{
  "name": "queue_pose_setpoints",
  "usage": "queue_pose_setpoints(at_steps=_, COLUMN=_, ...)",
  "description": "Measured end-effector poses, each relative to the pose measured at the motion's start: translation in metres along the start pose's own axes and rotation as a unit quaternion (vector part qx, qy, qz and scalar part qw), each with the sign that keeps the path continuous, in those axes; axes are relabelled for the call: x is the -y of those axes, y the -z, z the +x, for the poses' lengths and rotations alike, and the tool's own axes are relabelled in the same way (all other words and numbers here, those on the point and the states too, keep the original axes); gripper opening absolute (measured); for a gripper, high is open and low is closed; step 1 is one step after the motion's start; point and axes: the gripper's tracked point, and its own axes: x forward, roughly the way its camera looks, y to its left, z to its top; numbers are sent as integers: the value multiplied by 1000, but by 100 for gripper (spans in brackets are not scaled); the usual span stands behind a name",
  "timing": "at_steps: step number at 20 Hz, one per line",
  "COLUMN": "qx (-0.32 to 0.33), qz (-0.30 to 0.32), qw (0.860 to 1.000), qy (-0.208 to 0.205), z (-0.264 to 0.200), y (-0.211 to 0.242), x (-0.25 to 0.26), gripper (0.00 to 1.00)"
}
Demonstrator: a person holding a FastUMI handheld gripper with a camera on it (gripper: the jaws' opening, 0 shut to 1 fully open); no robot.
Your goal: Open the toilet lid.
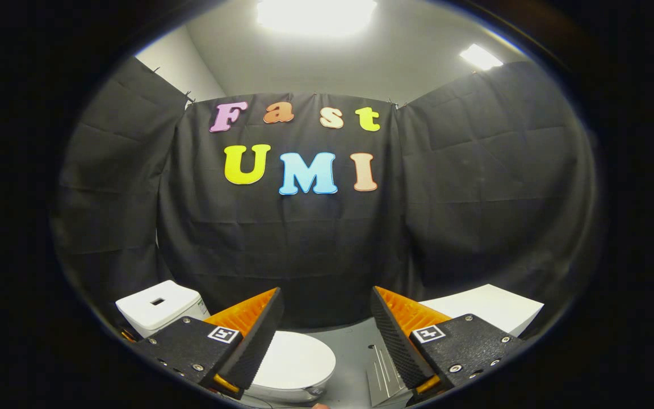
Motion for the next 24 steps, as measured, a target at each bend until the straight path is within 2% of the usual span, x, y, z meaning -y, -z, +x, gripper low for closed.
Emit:
queue_pose_setpoints(at_steps=5, qx=-6, qz=17, qw=1000, qy=0, z=6, y=9, x=0, gripper=95)
queue_pose_setpoints(at_steps=10, qx=-32, qz=70, qw=997, qy=6, z=16, y=36, x=3, gripper=95)
queue_pose_setpoints(at_steps=18, qx=-109, qz=146, qw=983, qy=12, z=36, y=130, x=1, gripper=97)
queue_pose_setpoints(at_steps=24, qx=-163, qz=203, qw=966, qy=-4, z=42, y=205, x=-20, gripper=97)
